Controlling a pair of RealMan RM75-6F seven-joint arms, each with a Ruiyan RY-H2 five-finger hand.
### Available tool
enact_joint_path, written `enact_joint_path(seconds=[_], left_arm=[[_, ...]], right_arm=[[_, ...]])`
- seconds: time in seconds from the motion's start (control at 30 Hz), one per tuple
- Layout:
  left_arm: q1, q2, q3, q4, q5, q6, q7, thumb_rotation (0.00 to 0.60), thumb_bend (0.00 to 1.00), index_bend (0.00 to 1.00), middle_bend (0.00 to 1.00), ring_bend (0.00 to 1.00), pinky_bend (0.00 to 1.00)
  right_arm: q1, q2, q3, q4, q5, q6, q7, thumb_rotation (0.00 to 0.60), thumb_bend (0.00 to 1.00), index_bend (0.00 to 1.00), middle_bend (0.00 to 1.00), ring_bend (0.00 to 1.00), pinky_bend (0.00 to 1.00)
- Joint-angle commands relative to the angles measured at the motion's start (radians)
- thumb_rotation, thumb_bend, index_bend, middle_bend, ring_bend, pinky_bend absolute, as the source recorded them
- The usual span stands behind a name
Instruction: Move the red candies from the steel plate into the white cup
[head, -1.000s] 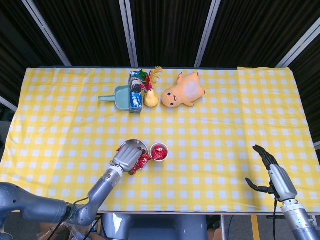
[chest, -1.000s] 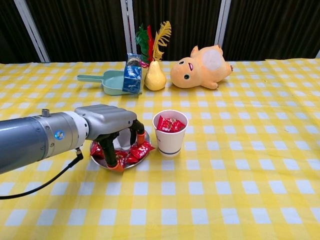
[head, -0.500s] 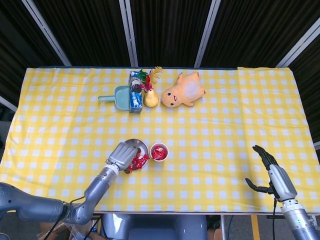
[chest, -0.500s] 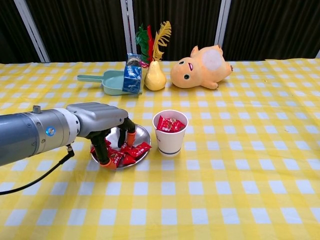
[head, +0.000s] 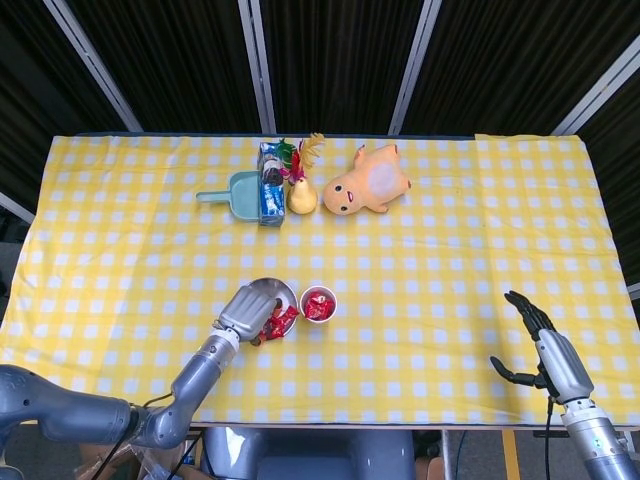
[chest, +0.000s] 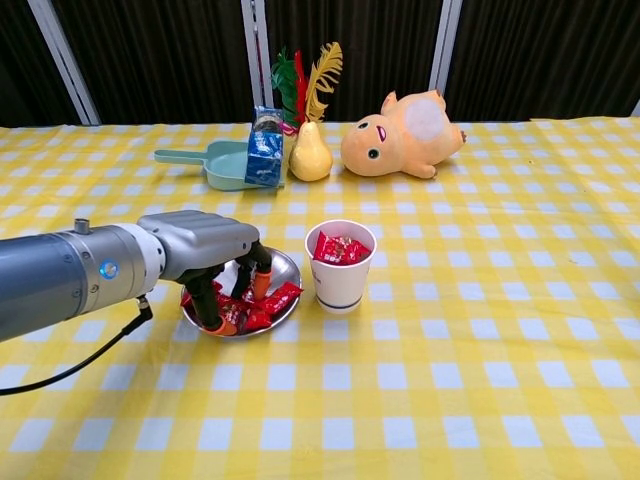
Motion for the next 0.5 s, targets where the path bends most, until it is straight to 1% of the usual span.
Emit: enact_joint_path(seconds=[0.03,0.17,0.27,0.5], left_arm=[[0.001,-0.004,-0.001,0.006,-0.002,0.001,-0.002,0.6,0.31,0.46,0.53,0.83,0.9],[0.004,-0.006,0.0,0.012,0.001,0.001,-0.005,0.6,0.34,0.51,0.6,0.83,0.9],[0.007,-0.005,0.001,0.013,0.004,0.002,-0.008,0.6,0.36,0.54,0.63,0.84,0.9],[0.013,0.004,0.001,0.013,0.01,0.003,-0.014,0.6,0.37,0.56,0.66,0.84,0.9]], right_arm=[[0.0,0.0,0.0,0.0,0.0,0.0,0.001,0.6,0.36,0.0,0.0,0.0,0.0],[0.0,0.0,0.0,-0.001,0.0,-0.001,0.001,0.6,0.36,0.0,0.0,0.0,0.0],[0.0,0.0,0.0,-0.001,0.001,-0.001,-0.001,0.6,0.36,0.0,0.0,0.0,0.0],[0.0,-0.001,0.001,-0.003,0.005,-0.003,-0.002,0.6,0.36,0.0,0.0,0.0,0.0]])
